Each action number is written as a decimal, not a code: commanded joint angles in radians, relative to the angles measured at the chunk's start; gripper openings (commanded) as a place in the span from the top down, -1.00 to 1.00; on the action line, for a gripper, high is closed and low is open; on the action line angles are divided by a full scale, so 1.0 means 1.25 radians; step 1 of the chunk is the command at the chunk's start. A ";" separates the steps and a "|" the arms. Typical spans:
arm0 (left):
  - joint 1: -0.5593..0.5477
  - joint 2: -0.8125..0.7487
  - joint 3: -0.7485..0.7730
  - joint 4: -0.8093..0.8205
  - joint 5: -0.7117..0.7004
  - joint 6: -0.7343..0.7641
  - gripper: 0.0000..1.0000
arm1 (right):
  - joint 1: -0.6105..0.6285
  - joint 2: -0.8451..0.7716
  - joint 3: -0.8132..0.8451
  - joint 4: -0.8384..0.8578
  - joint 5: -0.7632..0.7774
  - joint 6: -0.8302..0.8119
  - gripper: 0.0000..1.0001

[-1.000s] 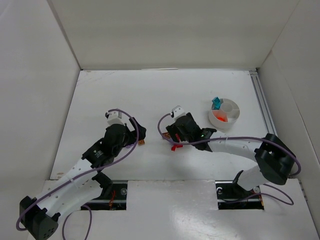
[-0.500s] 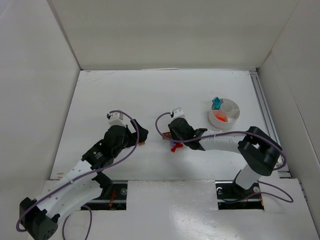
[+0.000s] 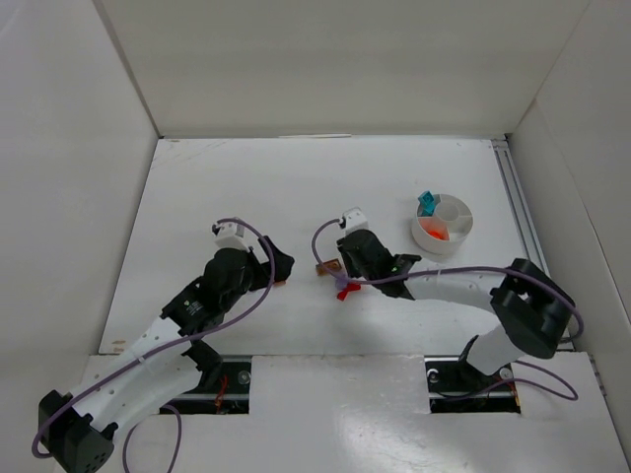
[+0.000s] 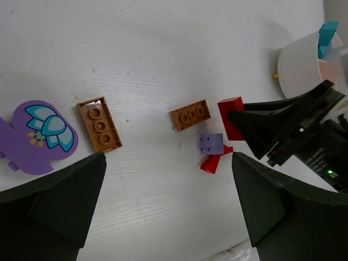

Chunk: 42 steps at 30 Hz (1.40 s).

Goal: Sort the legos into containers by color

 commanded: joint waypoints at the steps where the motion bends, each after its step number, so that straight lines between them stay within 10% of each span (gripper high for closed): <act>1: 0.000 -0.006 0.000 0.046 0.017 0.026 -1.00 | -0.005 -0.113 -0.018 0.075 0.035 -0.088 0.62; 17: 0.000 0.081 0.001 0.215 0.143 0.097 -1.00 | -0.499 -0.663 -0.244 0.237 -0.254 -0.622 0.70; 26: 0.007 0.195 0.052 0.231 0.143 0.105 -1.00 | -0.712 -0.612 -0.268 0.237 -0.342 -0.525 0.70; 42: 0.007 0.258 0.068 0.258 0.165 0.112 -1.00 | -0.729 -0.548 -0.426 0.480 -0.336 -0.403 0.68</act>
